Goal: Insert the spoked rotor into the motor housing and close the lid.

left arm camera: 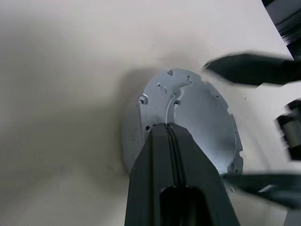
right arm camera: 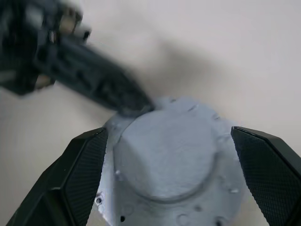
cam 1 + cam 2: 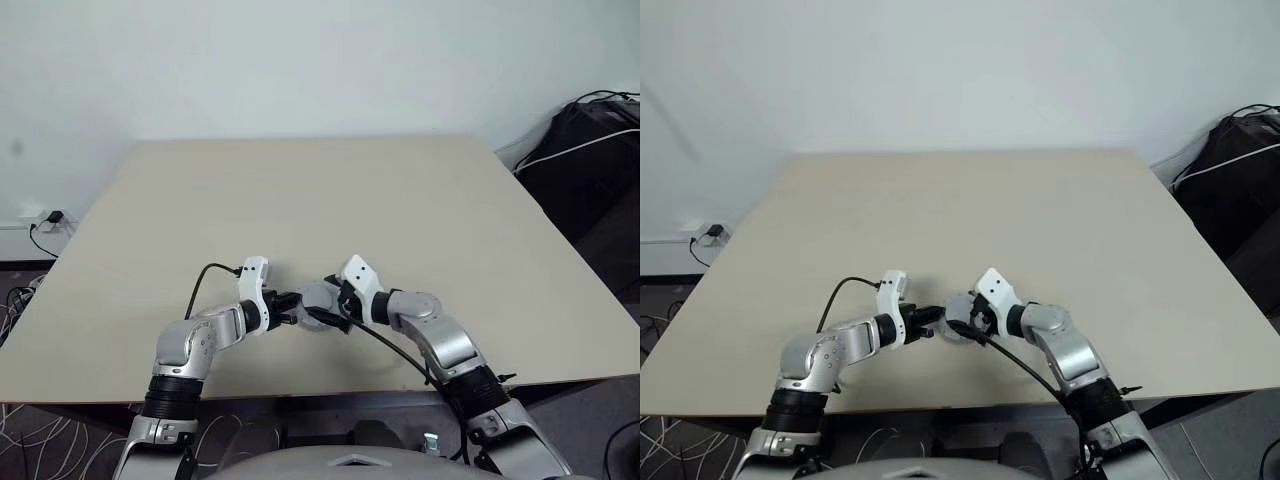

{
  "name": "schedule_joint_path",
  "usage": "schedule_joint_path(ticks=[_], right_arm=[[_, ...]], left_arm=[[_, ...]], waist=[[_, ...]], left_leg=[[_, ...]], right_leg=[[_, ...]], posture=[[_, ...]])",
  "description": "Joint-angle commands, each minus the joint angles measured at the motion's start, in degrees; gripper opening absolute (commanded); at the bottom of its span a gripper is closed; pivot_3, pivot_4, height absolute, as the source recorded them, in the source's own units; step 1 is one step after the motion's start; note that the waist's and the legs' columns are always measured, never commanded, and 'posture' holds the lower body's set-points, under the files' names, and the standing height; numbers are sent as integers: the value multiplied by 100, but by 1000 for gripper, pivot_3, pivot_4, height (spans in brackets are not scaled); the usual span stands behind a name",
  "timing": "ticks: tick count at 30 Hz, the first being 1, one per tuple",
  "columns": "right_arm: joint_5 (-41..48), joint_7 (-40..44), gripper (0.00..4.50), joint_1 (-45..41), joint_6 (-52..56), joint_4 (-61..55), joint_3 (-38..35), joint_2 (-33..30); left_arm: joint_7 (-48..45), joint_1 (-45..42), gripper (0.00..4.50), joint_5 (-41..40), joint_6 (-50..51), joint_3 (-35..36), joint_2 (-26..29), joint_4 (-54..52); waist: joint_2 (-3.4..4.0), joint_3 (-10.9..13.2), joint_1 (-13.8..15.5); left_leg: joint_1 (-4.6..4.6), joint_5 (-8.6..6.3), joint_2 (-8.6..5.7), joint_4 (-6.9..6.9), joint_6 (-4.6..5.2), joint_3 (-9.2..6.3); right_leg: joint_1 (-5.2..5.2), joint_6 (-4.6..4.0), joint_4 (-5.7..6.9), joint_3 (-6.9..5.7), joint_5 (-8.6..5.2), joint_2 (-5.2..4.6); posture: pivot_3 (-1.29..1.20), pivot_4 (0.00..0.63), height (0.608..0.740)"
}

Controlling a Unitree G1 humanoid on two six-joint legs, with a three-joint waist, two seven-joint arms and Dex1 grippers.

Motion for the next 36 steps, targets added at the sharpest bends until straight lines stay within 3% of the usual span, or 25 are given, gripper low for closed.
schedule_joint_path(ticks=[1, 9, 13, 20, 36], right_arm=[[240, -35, 4489, 166, 111, -685, -336, -165], [764, -879, 4489, 870, 776, -1156, -1183, 117], [1388, -1727, 4489, 1291, 1671, -1439, -1672, 984], [2219, -2560, 4489, 1181, 3081, -1585, -2245, 1786], [2842, -3029, 4489, 882, 4253, -1092, -2644, 2078]], left_arm=[[-2, 99, 0, 69, 182, -261, -31, -16], [-22, 105, 0, 84, 81, -294, -33, -48], [-45, 119, 0, 81, 77, -314, -18, -58], [-99, 114, 0, 125, 65, -363, 12, -16], [-142, 169, 0, 230, -45, -324, -3, -37]], waist=[[0, 0, 11], [-3, 1, 65], [-2, 1, 71], [1, 2, 77], [8, 0, 60]], left_leg=[[0, -1, -1, 0, -1, 0], [0, -3, -3, -1, 0, -1], [-1, -3, -1, -5, -1, 0], [-2, -4, -9, -6, -1, 1], [-2, -4, -10, -10, -1, 0]], right_leg=[[0, 1, 0, -1, 0, -1], [2, 3, -4, -1, -2, -6], [-1, 1, -3, 2, -2, -20], [-2, 0, -3, 3, -3, -23], [-3, 3, -4, 1, -8, -23]], posture=[[0, 0, 740], [0, 0, 740], [0, 0, 740], [0, 0, 740], [0, 0, 740]])
